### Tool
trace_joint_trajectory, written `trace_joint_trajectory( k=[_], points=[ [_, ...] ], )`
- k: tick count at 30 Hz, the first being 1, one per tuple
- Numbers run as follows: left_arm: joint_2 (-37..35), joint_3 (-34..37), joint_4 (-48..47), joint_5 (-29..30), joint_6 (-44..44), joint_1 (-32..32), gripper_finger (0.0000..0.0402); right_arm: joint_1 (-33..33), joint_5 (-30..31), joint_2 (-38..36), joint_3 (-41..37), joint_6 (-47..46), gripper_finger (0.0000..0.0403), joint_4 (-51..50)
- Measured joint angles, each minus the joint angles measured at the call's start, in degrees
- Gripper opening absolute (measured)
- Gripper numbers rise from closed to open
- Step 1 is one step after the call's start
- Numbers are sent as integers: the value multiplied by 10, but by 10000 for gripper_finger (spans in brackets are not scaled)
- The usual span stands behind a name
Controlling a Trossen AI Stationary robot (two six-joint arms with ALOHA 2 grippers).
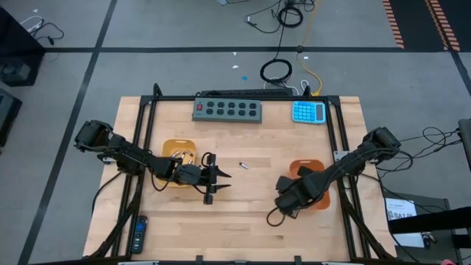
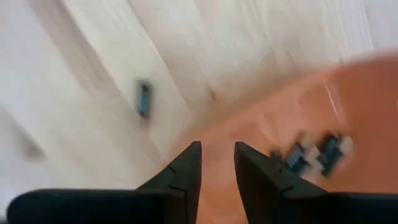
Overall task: Sort batteries
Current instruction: Put the black battery into the orange bin
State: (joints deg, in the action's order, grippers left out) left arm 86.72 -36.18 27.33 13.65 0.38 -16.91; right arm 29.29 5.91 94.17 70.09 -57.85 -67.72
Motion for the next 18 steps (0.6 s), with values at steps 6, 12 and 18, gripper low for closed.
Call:
trace_joint_trajectory(
  k=[6,12,18],
  points=[
    [0,0,0,0,-8,0,159,-34,-24,49,39,25,88,98],
    [0,0,-9,0,-18,-5,159,-50,-61,145,93,92,89,113],
    [0,0,-16,0,-27,-15,159,-40,-61,171,95,76,89,108]
  ],
)
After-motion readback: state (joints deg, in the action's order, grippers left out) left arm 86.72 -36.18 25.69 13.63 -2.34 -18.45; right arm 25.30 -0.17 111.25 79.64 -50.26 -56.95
